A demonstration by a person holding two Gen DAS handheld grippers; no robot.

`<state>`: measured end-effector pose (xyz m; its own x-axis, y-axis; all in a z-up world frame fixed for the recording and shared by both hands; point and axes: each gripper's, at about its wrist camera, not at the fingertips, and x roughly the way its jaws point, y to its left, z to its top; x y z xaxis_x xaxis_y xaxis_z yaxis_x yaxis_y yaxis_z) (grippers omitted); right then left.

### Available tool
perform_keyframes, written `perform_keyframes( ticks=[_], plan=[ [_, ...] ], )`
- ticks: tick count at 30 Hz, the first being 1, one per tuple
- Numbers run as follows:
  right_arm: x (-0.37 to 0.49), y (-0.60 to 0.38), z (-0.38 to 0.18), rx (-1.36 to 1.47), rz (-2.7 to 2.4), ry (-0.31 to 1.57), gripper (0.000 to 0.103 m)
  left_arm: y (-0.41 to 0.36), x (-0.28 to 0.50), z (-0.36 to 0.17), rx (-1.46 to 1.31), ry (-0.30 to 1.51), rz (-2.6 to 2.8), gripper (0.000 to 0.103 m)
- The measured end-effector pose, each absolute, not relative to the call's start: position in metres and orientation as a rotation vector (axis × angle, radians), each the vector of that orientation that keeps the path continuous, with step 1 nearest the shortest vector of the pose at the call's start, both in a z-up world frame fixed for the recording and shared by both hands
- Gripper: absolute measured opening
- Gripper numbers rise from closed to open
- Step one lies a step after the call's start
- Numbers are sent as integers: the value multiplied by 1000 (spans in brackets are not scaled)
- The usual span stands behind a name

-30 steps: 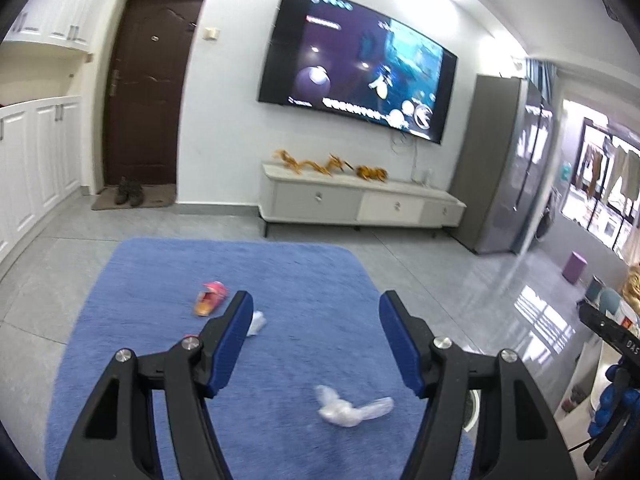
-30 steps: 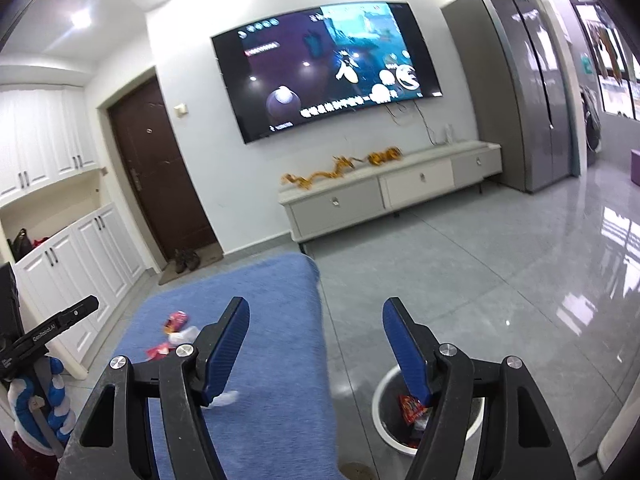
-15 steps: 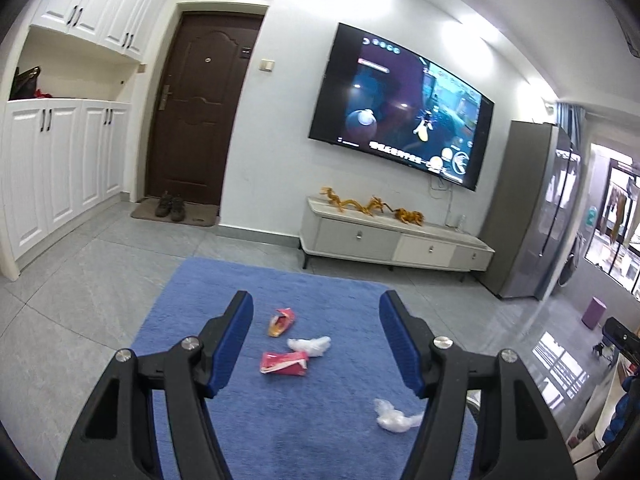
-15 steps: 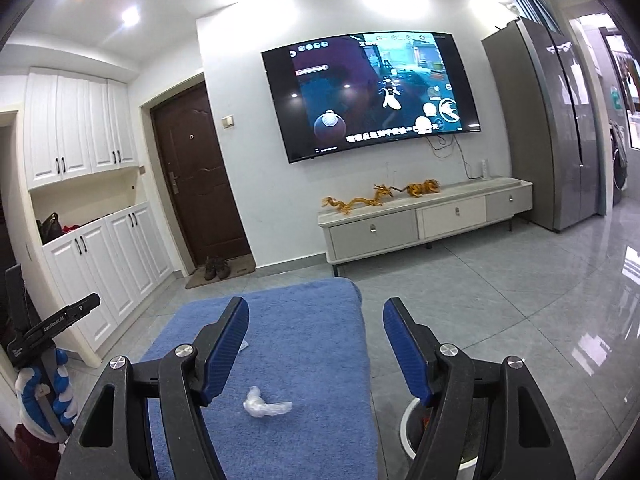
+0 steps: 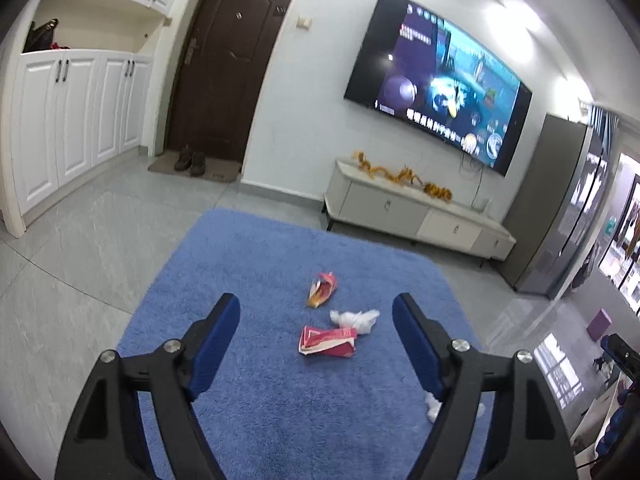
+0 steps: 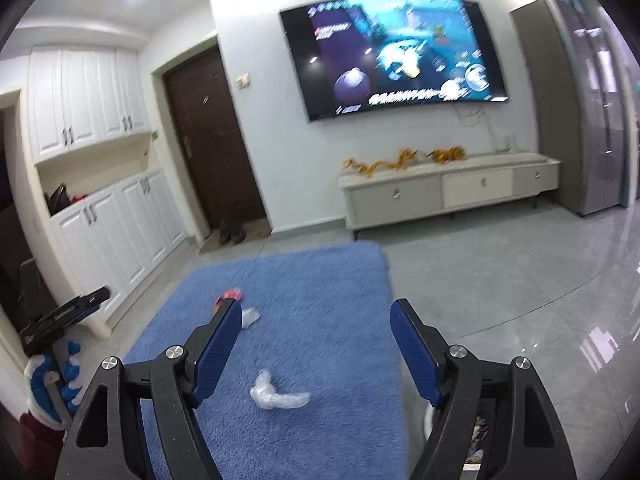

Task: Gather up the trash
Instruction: 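Move both tools back over the remaining wrappers on the rug, then grasp the pink tissue box with the left tool while the right tool grasps the clear plastic bag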

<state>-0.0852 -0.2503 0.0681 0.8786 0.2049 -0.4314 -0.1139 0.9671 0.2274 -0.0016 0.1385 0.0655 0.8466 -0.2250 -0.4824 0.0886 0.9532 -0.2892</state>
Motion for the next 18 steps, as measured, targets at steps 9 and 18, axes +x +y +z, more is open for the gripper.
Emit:
perform_keyframes(
  ticks=[9,18],
  plan=[
    [-20,-193,5,110,336,662,76,83,66,9,-89,662,-310,78],
    [23,-166,-49,76,410,805,76,49,124,-51,10,775,-331,78]
  ],
)
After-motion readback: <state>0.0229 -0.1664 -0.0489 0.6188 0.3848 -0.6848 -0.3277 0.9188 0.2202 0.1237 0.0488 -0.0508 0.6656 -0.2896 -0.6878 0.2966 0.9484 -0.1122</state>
